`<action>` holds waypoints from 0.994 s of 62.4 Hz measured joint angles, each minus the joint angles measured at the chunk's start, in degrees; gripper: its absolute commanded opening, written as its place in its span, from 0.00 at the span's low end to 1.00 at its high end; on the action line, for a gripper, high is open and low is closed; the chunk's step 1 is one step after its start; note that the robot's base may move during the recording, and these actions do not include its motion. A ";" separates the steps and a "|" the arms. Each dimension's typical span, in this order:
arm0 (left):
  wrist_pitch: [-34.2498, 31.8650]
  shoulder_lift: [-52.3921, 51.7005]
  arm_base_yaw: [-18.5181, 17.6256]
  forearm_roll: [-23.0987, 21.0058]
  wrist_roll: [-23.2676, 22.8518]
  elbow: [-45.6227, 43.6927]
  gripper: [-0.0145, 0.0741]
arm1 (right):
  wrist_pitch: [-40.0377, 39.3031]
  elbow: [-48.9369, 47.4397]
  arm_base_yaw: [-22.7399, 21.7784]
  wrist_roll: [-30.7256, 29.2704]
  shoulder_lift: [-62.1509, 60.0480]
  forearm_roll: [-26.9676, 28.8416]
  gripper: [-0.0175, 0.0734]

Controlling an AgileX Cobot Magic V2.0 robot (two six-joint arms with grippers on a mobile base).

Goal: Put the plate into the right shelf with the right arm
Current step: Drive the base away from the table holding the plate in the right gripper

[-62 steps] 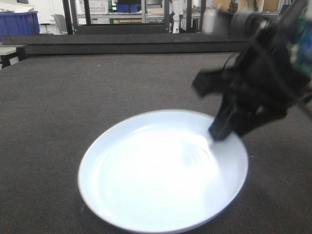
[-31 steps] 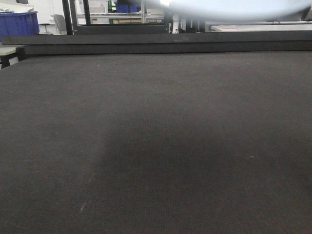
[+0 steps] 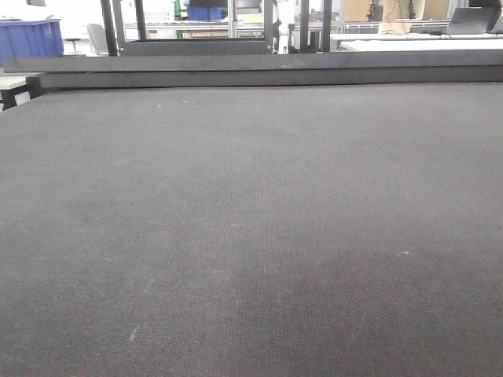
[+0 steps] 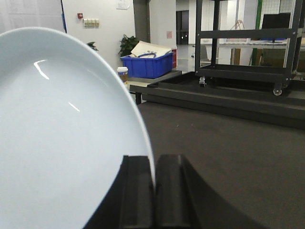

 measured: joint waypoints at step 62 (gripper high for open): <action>0.00 0.00 0.00 0.00 0.00 0.00 0.11 | -15.07 8.26 0.00 0.00 -3.79 -0.13 0.25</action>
